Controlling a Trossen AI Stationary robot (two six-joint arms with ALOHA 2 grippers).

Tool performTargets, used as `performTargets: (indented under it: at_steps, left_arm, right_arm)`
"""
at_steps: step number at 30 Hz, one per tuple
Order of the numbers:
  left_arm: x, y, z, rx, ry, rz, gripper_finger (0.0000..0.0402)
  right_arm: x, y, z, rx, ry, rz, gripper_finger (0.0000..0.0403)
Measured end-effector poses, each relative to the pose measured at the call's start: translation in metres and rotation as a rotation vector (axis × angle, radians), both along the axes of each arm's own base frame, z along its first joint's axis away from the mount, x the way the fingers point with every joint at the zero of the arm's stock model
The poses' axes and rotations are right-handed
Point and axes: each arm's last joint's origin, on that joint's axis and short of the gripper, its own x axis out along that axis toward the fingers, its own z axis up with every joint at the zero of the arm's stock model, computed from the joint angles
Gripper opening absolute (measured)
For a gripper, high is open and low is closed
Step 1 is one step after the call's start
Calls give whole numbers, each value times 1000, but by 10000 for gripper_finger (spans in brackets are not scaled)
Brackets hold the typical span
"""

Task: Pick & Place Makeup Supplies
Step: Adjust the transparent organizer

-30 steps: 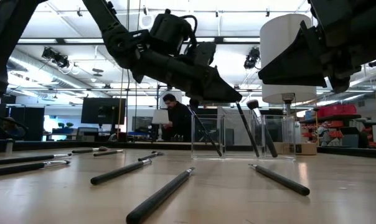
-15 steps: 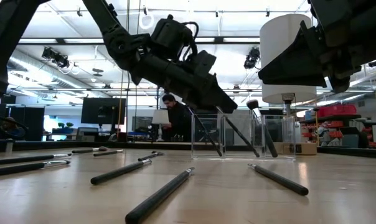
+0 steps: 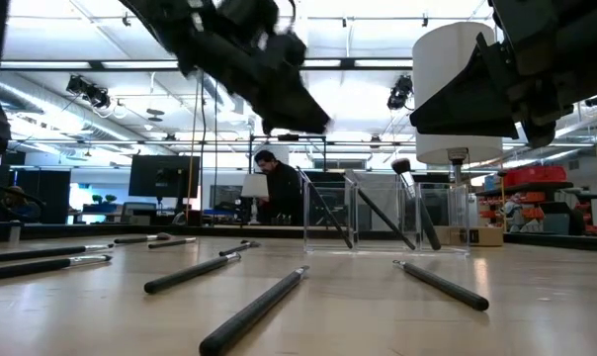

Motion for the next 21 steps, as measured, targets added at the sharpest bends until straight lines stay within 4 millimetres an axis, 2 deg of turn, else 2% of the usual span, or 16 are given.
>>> performTargets:
  at_steps: [5, 10, 13, 16, 19, 21]
  left_arm:
    - [-50, -18, 34, 137, 116, 102, 129]
    - [-108, -40, 45, 190, 168, 259, 119]
    - [-139, -49, 37, 153, 179, 340, 116]
    - [-164, -53, 20, 70, 212, 416, 115]
    - [-183, -54, 0, -39, 278, 472, 115]
    - [-190, -56, -14, -123, 337, 448, 115]
  right_arm:
    - [0, 0, 0, 0, 0, 0, 80]
    - [1, -1, 0, -1, 1, -4, 80]
    - [2, -3, 0, -5, 4, -12, 80]
    - [4, -9, -2, -24, 19, -26, 80]
    - [4, -15, -5, -54, 46, -37, 80]
    - [5, -20, -7, -62, 55, -50, 80]
